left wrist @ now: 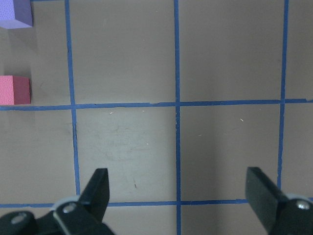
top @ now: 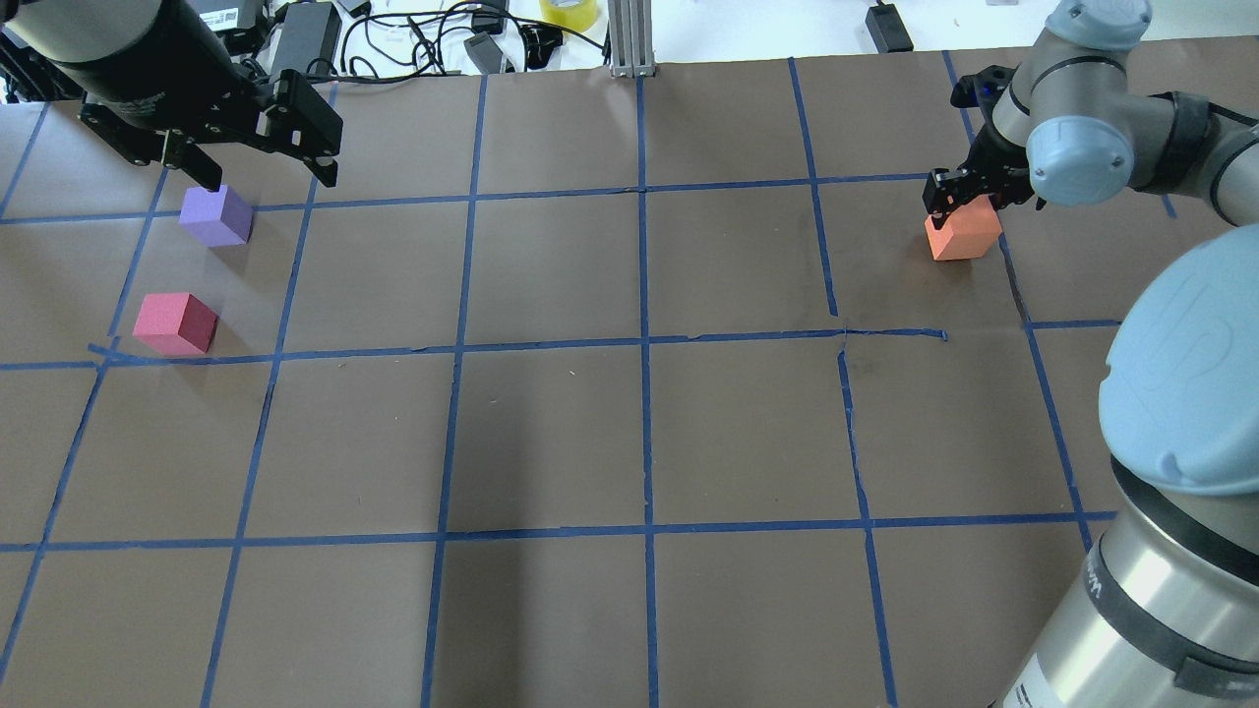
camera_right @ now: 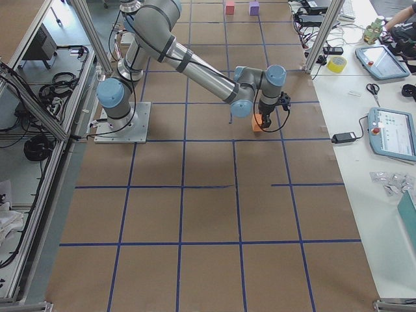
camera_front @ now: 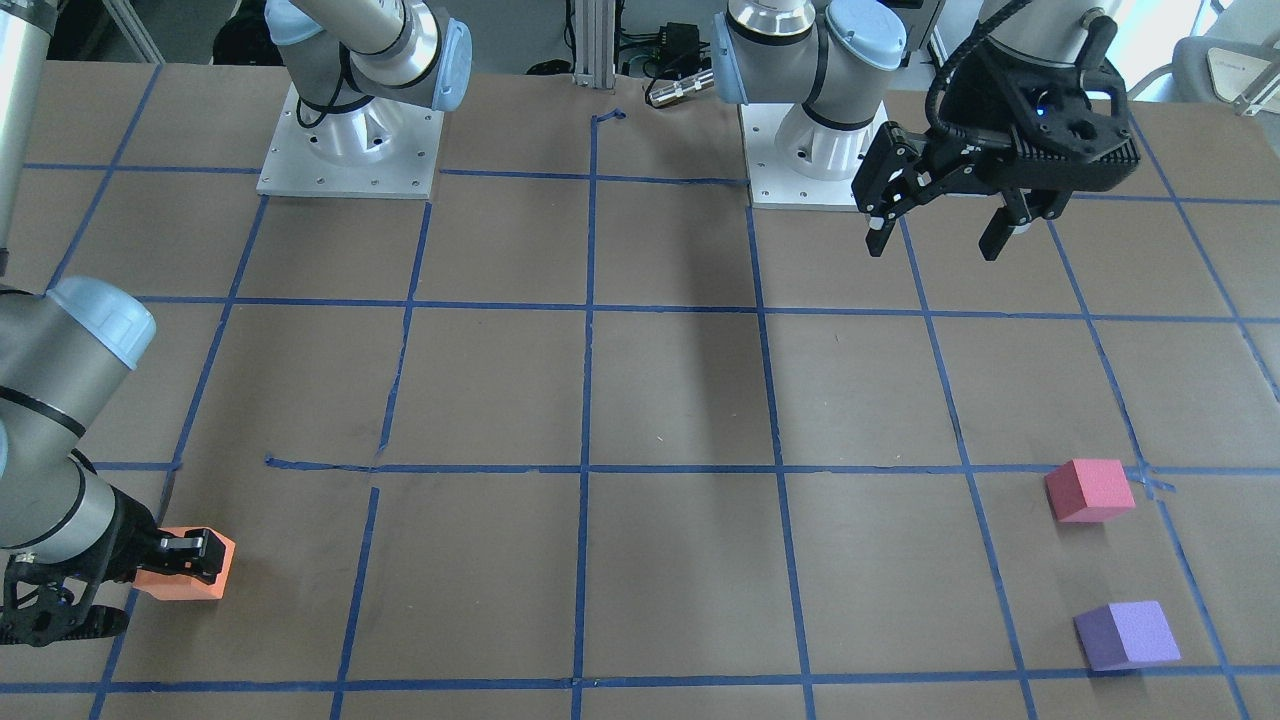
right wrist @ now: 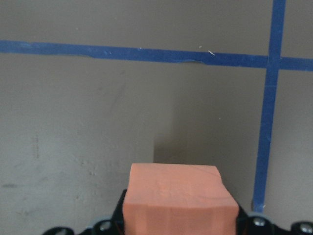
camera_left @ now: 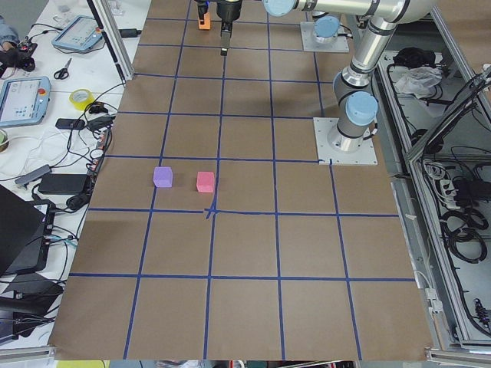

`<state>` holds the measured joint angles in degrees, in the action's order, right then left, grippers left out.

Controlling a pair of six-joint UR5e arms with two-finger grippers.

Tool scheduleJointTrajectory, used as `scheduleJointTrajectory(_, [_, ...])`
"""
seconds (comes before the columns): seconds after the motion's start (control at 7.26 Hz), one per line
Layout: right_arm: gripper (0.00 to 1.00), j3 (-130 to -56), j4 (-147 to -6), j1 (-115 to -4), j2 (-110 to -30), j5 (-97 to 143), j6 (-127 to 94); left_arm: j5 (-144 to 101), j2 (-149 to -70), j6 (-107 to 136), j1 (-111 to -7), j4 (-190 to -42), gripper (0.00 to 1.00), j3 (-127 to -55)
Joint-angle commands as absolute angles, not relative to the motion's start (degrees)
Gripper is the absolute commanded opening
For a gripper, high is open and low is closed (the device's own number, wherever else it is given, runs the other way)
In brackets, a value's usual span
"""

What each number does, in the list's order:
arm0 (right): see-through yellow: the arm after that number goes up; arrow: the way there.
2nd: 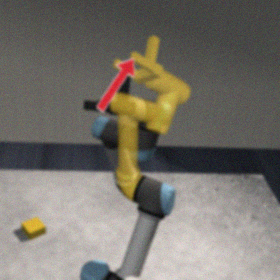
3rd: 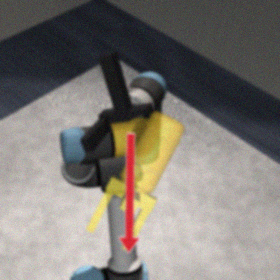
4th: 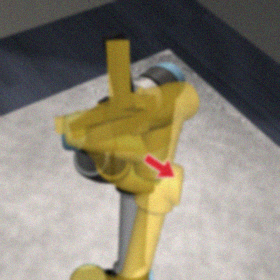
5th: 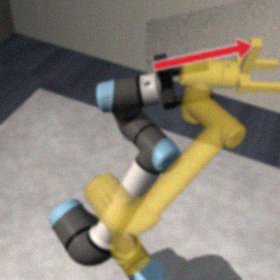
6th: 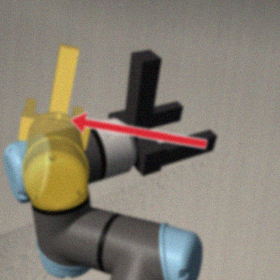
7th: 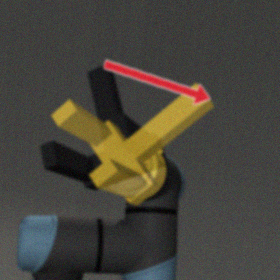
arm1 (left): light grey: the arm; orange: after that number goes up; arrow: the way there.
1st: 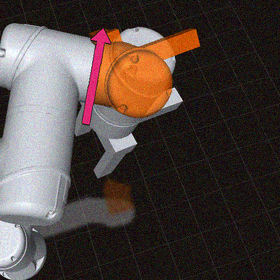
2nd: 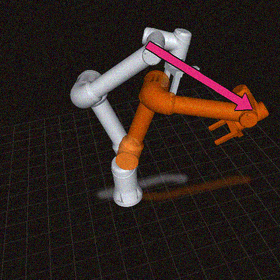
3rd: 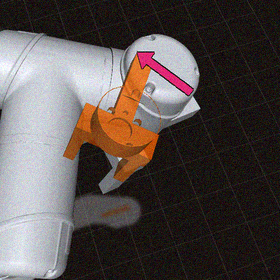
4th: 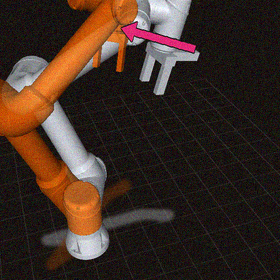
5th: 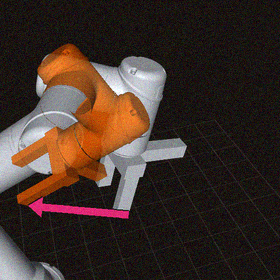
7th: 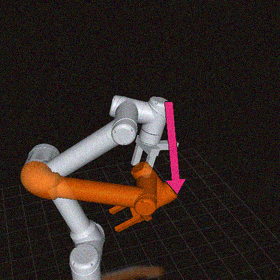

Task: Arrange blocks in a line
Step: 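Carry the orange cube with the right gripper toward the table center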

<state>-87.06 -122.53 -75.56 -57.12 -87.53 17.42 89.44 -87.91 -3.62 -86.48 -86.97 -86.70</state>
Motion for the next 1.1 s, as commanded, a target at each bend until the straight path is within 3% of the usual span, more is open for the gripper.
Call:
scheduleJointTrajectory(0.0, [0.07,-86.8,-121.1,-80.5,-59.8,-85.5,8.8,89.4,-88.4,-2.9,-86.6,-86.8,1.00,-86.6])
scheduleJointTrajectory(0.55, [0.09,-82.6,-121.5,-99.1,-59.8,-85.7,-18.8,89.5,-88.2,-3.3,-86.6,-86.8,1.00,-86.6])
scheduleJointTrajectory(0.96, [0.10,-76.9,-122.3,-106.9,-53.6,-86.6,-22.0,89.5,-88.1,-3.4,-86.6,-86.8,1.00,-86.8])
